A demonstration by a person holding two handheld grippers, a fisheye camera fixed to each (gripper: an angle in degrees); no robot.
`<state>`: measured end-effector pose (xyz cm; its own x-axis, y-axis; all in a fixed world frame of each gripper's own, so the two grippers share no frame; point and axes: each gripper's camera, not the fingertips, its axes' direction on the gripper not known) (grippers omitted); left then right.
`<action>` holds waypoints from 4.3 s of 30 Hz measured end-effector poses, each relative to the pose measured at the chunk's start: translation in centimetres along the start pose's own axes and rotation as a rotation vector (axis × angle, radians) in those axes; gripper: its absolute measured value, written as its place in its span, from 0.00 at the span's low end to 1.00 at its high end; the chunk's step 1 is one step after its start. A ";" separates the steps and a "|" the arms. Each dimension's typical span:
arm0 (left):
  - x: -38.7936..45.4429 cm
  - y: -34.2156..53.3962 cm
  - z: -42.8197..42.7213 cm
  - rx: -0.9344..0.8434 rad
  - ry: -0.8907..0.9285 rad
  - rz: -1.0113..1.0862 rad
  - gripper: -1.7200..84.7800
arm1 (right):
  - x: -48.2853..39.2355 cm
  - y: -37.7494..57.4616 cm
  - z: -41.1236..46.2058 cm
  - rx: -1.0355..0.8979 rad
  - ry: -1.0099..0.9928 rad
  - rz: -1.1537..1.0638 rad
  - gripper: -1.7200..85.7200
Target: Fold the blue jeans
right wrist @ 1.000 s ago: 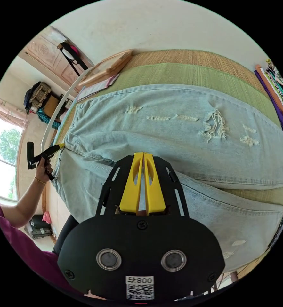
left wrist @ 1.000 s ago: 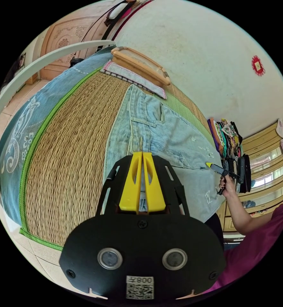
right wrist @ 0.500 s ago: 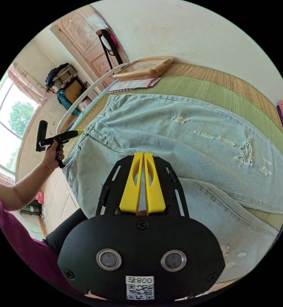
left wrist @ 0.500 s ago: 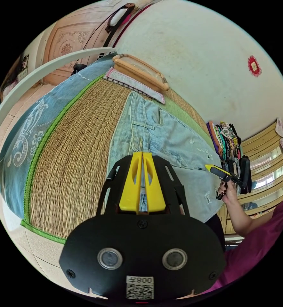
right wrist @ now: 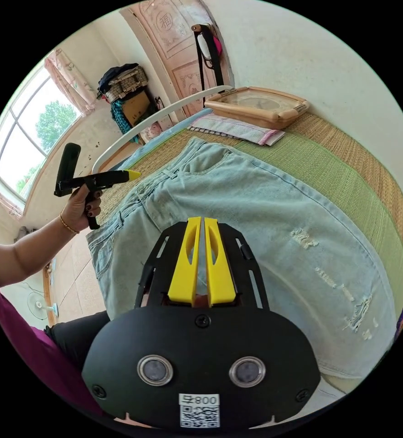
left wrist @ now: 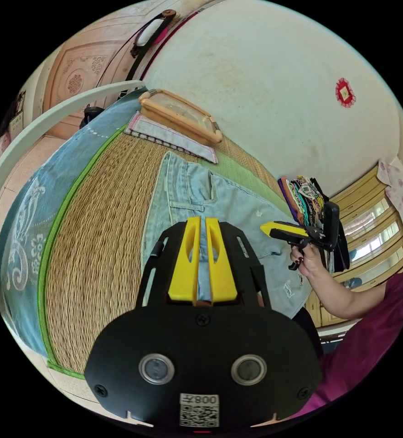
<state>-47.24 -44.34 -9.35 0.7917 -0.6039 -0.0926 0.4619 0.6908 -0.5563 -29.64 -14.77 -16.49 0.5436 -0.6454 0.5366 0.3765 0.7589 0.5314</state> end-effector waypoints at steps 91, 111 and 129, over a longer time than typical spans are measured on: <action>34.6 9.2 -11.8 -0.486 -0.313 0.396 0.04 | -14.8 17.0 -15.8 -0.225 0.049 0.002 0.04; 31.4 18.9 -13.7 -0.587 -0.363 0.444 0.03 | -18.7 21.5 -9.1 -0.242 -0.039 0.000 0.04; 25.2 25.8 -13.8 -0.613 -0.331 0.316 0.04 | -18.5 23.7 -1.8 -0.300 -0.062 0.025 0.05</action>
<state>-20.83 -47.23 -37.43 0.9724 -0.1970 -0.1251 -0.0346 0.4083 -0.9122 -29.45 15.31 -15.00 0.5124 -0.6229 0.5911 0.5731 0.7607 0.3048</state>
